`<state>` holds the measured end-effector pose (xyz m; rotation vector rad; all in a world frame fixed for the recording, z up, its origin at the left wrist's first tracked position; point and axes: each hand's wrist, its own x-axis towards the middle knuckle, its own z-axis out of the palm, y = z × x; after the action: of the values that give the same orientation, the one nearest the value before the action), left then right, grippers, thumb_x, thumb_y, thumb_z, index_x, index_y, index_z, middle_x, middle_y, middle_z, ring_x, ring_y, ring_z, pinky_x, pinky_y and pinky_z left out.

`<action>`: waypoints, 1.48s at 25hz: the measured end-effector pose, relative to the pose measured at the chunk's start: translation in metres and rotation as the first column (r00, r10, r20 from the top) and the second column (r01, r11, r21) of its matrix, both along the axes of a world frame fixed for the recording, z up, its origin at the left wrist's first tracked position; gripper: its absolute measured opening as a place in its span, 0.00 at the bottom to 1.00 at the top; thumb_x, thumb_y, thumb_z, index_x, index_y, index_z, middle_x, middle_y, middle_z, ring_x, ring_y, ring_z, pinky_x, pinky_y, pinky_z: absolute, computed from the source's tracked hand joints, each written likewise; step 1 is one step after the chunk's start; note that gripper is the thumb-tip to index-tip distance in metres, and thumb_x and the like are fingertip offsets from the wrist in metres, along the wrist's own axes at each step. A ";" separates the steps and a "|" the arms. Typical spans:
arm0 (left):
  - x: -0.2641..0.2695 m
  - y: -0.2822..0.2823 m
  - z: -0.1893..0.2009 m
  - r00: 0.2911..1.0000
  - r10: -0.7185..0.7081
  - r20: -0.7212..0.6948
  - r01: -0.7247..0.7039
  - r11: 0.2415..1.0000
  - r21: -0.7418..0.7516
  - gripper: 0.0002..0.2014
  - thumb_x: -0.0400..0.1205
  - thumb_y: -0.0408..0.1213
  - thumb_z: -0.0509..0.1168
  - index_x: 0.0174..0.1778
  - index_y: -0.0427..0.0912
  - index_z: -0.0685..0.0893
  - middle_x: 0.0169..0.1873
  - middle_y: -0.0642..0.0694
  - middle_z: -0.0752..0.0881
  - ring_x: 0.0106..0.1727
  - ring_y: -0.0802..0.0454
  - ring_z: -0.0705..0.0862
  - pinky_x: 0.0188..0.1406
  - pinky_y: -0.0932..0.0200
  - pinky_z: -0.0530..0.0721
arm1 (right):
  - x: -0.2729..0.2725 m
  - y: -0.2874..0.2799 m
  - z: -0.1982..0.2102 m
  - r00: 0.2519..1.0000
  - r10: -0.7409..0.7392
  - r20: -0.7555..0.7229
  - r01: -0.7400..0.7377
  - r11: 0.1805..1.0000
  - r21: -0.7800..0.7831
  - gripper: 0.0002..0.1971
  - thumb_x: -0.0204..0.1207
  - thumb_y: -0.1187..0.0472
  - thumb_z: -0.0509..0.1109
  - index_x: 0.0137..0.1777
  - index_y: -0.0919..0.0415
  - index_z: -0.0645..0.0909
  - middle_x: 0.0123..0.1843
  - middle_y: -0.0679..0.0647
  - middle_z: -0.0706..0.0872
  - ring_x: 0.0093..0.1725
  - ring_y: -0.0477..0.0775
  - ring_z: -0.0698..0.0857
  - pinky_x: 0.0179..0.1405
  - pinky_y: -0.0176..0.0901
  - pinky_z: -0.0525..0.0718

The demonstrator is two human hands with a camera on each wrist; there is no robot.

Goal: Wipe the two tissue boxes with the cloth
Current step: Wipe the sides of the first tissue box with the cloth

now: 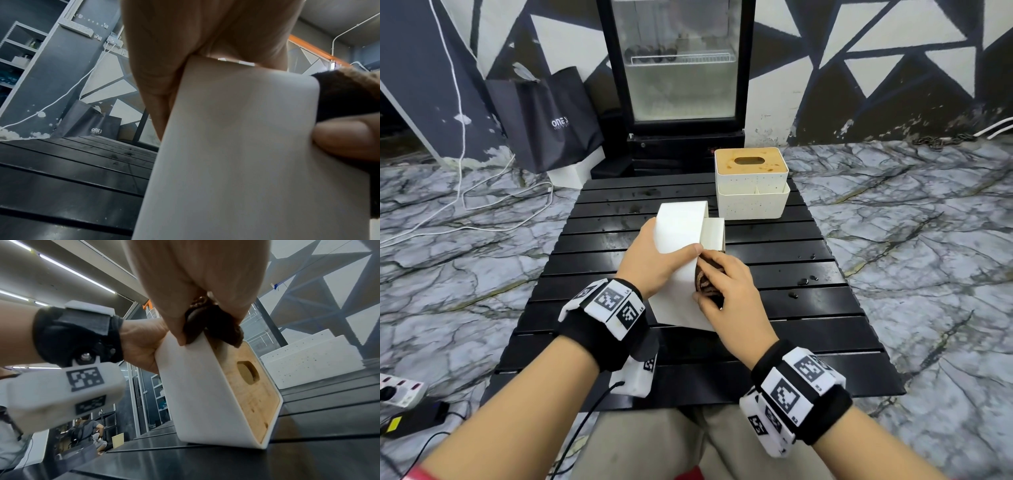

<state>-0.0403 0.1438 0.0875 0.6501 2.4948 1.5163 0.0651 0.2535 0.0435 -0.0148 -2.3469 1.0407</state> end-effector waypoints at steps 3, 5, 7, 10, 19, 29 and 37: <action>-0.001 0.000 0.000 1.000 0.002 0.008 -0.002 1.000 0.006 0.35 0.66 0.54 0.75 0.68 0.47 0.73 0.60 0.53 0.81 0.60 0.54 0.80 0.49 0.66 0.75 | 0.004 0.003 -0.001 1.000 0.019 0.001 -0.019 0.999 0.027 0.27 0.68 0.72 0.71 0.69 0.60 0.75 0.68 0.54 0.76 0.66 0.42 0.64 0.68 0.16 0.51; -0.001 -0.001 0.001 1.000 -0.021 0.010 0.021 1.000 0.017 0.36 0.63 0.56 0.72 0.67 0.48 0.73 0.59 0.53 0.82 0.60 0.55 0.80 0.51 0.64 0.76 | 0.004 0.010 0.006 0.997 0.075 0.032 -0.075 0.997 0.030 0.26 0.70 0.70 0.72 0.68 0.59 0.76 0.68 0.51 0.76 0.65 0.42 0.65 0.66 0.14 0.52; -0.002 -0.001 0.001 0.999 -0.042 0.006 0.042 0.999 0.024 0.38 0.61 0.59 0.73 0.65 0.48 0.73 0.58 0.53 0.82 0.59 0.56 0.81 0.52 0.63 0.78 | 0.001 0.019 0.015 0.987 0.130 0.098 -0.131 0.991 0.004 0.24 0.71 0.67 0.72 0.68 0.58 0.76 0.64 0.42 0.74 0.64 0.42 0.66 0.63 0.13 0.53; -0.003 0.000 0.000 0.998 -0.059 -0.001 0.059 0.997 0.043 0.39 0.58 0.62 0.72 0.63 0.47 0.76 0.56 0.52 0.84 0.58 0.56 0.83 0.57 0.57 0.81 | -0.008 0.029 0.023 0.966 0.190 0.177 -0.184 0.982 -0.050 0.22 0.72 0.65 0.72 0.67 0.57 0.78 0.63 0.38 0.72 0.67 0.45 0.69 0.67 0.21 0.59; 0.002 0.000 0.003 0.999 -0.019 -0.038 0.019 1.000 0.006 0.24 0.74 0.43 0.74 0.62 0.50 0.71 0.49 0.62 0.78 0.50 0.65 0.78 0.40 0.77 0.71 | 0.001 0.027 0.012 0.971 0.202 0.124 -0.201 0.979 -0.025 0.22 0.70 0.65 0.73 0.65 0.55 0.80 0.65 0.42 0.76 0.66 0.38 0.68 0.65 0.15 0.57; 0.003 0.000 0.004 1.000 -0.025 -0.012 0.025 1.000 -0.005 0.23 0.75 0.42 0.73 0.60 0.52 0.69 0.47 0.66 0.75 0.47 0.68 0.76 0.37 0.79 0.71 | 0.000 0.029 0.017 0.965 0.225 0.135 -0.228 0.974 0.002 0.20 0.71 0.67 0.72 0.64 0.59 0.80 0.62 0.38 0.71 0.63 0.32 0.64 0.62 0.12 0.55; 0.003 0.002 0.005 1.000 -0.020 -0.004 0.020 1.000 0.011 0.26 0.68 0.50 0.74 0.59 0.51 0.72 0.49 0.61 0.80 0.48 0.69 0.79 0.34 0.82 0.73 | -0.009 0.031 0.024 0.960 0.227 0.163 -0.245 0.965 0.093 0.18 0.73 0.69 0.67 0.64 0.63 0.79 0.68 0.54 0.77 0.65 0.46 0.69 0.62 0.13 0.51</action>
<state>-0.0370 0.1460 0.0924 0.6777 2.4767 1.5250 0.0558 0.2848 0.0678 0.2442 -2.5904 1.0475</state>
